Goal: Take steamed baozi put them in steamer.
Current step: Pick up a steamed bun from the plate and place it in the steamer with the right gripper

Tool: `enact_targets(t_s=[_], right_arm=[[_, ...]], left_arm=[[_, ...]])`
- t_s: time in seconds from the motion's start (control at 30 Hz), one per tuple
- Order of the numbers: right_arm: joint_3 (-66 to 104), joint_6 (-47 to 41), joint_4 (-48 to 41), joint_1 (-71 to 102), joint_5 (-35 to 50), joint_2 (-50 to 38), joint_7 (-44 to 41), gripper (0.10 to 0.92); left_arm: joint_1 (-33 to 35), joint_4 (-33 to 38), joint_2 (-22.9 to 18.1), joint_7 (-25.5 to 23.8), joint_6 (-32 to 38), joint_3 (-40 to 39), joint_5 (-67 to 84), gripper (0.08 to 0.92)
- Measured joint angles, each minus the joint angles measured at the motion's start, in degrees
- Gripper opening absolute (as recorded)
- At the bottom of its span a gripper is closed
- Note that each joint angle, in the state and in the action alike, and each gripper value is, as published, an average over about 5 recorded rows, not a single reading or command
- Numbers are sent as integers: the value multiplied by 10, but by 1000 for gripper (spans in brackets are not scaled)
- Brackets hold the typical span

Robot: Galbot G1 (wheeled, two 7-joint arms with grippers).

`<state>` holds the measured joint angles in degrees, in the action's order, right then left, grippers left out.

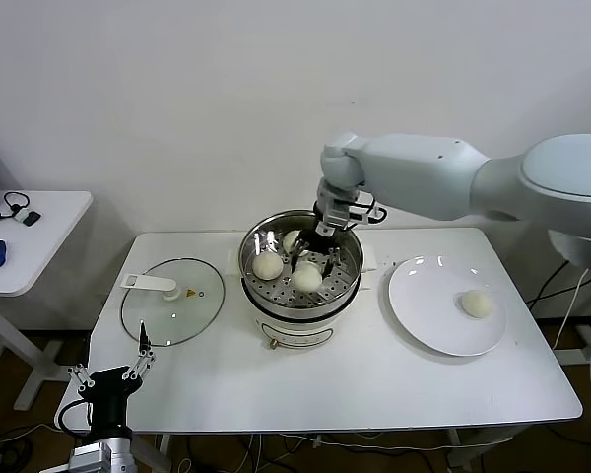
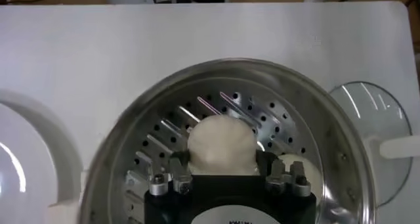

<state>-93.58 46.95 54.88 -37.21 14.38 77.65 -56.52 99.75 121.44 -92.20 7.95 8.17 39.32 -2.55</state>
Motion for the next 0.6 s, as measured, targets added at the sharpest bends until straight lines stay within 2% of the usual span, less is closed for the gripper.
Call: enact_targets(t_s=[0.23, 0.47, 0.6], right_arm=[[0, 3, -33, 18, 7, 30, -14, 693], [-7, 2, -45, 17, 25, 39, -28, 813], [-17, 2, -45, 3, 46, 37, -39, 822]], left_arm=[[-1, -1, 0, 0, 0, 1, 1, 823], [1, -1, 0, 0, 0, 1, 2, 823], [2, 1, 0, 0, -1, 2, 2, 823]])
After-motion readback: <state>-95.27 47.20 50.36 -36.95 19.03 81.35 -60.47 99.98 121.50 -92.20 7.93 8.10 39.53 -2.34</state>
